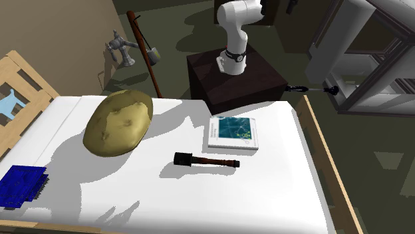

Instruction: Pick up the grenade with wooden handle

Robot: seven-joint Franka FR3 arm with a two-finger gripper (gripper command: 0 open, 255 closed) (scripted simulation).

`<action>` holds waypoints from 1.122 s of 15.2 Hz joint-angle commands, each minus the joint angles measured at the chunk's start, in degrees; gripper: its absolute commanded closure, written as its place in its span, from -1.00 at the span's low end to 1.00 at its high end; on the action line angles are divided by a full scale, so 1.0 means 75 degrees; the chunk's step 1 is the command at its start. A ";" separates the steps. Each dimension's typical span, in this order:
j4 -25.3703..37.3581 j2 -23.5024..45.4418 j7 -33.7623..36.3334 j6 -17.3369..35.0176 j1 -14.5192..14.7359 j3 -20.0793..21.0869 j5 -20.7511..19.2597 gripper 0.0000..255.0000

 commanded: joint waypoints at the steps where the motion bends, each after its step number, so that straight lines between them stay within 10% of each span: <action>1: 0.0000 0.0000 0.0000 0.0000 0.0000 0.0000 0.0000 -1.00; 17: -0.2078 0.0989 -0.4460 0.3465 0.0158 -0.3057 -0.2125 -1.00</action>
